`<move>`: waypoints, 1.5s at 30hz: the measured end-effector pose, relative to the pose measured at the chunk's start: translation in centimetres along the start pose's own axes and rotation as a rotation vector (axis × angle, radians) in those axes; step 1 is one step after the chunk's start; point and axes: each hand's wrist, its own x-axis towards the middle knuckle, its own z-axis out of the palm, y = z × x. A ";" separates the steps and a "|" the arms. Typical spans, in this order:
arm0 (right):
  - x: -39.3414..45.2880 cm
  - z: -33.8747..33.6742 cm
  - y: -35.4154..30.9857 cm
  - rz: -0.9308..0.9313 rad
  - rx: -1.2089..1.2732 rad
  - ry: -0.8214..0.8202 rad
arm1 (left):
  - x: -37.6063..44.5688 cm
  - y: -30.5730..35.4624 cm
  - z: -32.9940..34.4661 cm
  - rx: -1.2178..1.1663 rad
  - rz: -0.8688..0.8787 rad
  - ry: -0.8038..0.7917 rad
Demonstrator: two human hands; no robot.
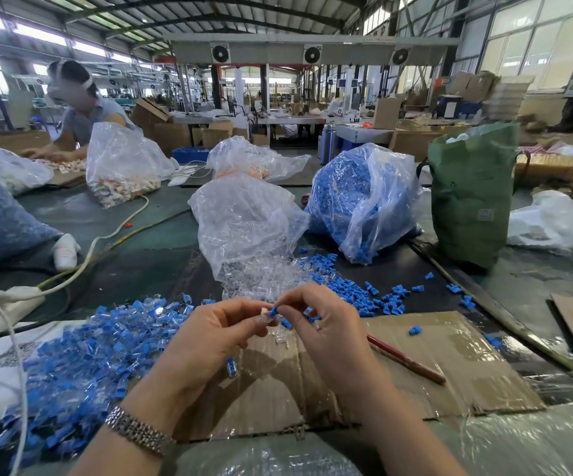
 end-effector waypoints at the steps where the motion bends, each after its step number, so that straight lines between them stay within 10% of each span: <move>1: 0.0 0.0 0.0 0.000 -0.001 0.000 | 0.0 0.0 0.0 -0.004 -0.001 -0.005; 13: 0.0 -0.8 -0.6 0.237 0.029 -0.019 | 0.0 -0.2 0.0 -0.071 -0.017 0.002; 18: -0.3 -4.1 0.2 0.642 -0.831 -0.331 | 0.2 -0.3 0.2 -0.128 -0.031 0.050; 23: -0.9 -4.9 -0.2 0.645 -0.924 -0.474 | 0.1 -0.1 0.3 -0.187 -0.035 0.045; 34: 0.7 -4.0 -3.3 0.679 0.049 -0.663 | 0.3 0.1 0.0 -0.458 -0.040 0.094; 45: 1.2 -2.8 -4.6 0.641 0.123 -0.711 | 0.1 0.1 0.4 -0.320 -0.012 0.125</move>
